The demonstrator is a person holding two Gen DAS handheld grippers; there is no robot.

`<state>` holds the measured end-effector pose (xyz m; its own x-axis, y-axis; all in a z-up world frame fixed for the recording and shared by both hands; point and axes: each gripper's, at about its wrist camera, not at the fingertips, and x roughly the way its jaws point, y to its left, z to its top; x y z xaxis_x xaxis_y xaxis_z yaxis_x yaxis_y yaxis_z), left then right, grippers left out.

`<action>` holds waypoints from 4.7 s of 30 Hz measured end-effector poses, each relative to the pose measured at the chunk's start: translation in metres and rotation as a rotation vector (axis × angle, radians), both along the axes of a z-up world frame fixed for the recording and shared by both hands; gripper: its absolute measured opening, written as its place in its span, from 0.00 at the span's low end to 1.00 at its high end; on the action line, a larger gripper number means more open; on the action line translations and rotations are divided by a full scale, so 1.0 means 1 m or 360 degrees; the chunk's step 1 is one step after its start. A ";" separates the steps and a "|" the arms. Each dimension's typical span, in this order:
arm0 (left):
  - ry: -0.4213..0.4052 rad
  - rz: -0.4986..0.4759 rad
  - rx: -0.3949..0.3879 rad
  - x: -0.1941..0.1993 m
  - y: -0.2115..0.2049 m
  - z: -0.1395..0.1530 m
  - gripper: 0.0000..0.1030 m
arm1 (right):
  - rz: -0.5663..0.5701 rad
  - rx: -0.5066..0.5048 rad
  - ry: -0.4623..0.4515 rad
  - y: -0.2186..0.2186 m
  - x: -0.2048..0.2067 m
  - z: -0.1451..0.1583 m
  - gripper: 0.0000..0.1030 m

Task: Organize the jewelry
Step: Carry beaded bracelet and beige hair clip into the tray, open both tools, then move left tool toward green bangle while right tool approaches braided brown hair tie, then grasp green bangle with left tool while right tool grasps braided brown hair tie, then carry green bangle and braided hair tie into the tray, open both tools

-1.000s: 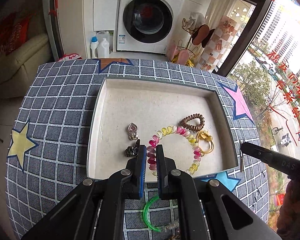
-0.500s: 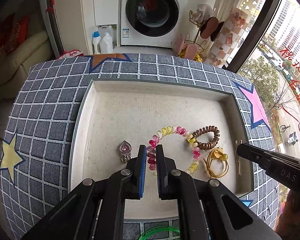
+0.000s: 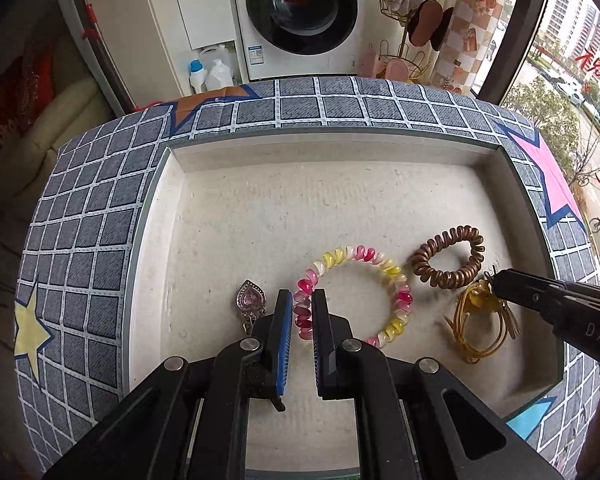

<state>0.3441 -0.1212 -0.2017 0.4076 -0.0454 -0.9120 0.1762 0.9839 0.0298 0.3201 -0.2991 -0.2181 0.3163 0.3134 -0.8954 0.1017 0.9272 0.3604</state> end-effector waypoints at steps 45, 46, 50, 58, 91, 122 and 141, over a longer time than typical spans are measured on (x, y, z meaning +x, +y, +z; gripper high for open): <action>-0.0220 0.0084 0.0028 -0.065 0.045 0.067 1.00 | -0.0106 0.0311 -0.0196 -0.007 -0.064 0.076 0.81; -0.0213 0.0090 0.0027 -0.071 0.049 0.066 1.00 | -0.0109 0.0315 -0.0190 -0.007 -0.069 0.077 0.81; -0.0160 0.0110 0.0016 -0.093 0.066 0.061 1.00 | -0.0096 0.0299 -0.0169 -0.001 -0.091 0.078 0.81; -0.0022 0.0094 0.0000 -0.132 0.078 0.035 1.00 | -0.0047 0.0224 -0.0068 0.015 -0.135 0.068 0.81; 0.0186 -0.0045 0.0023 -0.105 0.065 -0.031 0.98 | 0.0070 -0.0332 0.0173 0.128 -0.215 -0.007 0.80; 0.0162 -0.0120 -0.0214 -0.118 0.058 -0.004 0.19 | 0.0218 -0.0399 0.0066 0.109 -0.211 0.009 0.06; 0.0004 -0.0037 -0.0323 -0.123 0.079 0.055 0.19 | 0.0087 -0.0266 -0.0095 0.055 -0.179 0.067 0.06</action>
